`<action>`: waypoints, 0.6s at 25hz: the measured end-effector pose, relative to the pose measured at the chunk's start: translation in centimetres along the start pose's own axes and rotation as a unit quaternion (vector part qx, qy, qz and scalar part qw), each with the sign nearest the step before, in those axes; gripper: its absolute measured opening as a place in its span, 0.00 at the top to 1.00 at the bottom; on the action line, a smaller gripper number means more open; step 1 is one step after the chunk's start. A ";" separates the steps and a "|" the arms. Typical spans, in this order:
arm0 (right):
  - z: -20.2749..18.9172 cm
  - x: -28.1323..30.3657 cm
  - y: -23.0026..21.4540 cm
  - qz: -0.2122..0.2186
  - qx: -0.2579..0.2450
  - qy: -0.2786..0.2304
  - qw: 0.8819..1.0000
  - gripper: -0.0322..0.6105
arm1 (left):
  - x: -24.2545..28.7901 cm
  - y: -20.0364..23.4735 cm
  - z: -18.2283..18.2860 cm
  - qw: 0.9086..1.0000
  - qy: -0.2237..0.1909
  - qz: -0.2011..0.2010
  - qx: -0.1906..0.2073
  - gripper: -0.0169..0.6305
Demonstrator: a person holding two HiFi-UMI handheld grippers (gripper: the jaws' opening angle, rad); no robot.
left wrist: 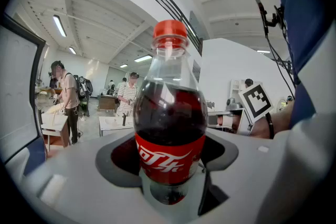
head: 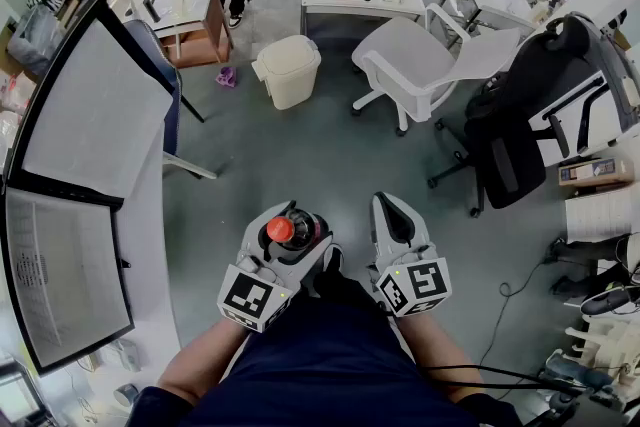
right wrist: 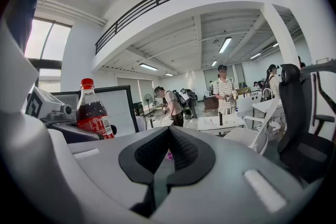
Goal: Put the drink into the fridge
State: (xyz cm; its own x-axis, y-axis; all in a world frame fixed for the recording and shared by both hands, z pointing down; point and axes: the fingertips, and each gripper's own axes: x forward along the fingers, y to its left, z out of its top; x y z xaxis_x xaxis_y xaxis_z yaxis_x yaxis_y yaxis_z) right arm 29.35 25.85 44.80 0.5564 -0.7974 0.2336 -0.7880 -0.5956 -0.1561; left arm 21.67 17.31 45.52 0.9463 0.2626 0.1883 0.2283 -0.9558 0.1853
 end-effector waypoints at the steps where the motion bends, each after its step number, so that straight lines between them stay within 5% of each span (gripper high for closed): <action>1: -0.1 0.2 0.3 0.001 -0.001 0.001 1.000 0.94 | -0.4 0.3 -0.2 1.000 0.005 0.000 0.002 0.49; 7: 0.2 1.6 2.0 0.024 0.017 -0.013 0.999 0.94 | -1.8 1.8 -0.9 1.000 0.005 0.014 0.010 0.49; 15: 0.0 3.8 3.8 0.104 0.013 0.002 0.994 0.94 | -3.2 3.1 0.4 0.996 -0.015 0.088 -0.002 0.49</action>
State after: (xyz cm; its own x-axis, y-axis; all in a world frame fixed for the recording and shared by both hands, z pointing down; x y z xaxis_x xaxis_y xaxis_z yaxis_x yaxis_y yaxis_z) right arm 28.46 20.60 45.07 0.3808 -0.9031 0.1984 -0.8788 -0.4202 -0.2263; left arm 19.47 13.45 45.14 0.9782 0.0872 0.1885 0.0579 -0.9861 0.1559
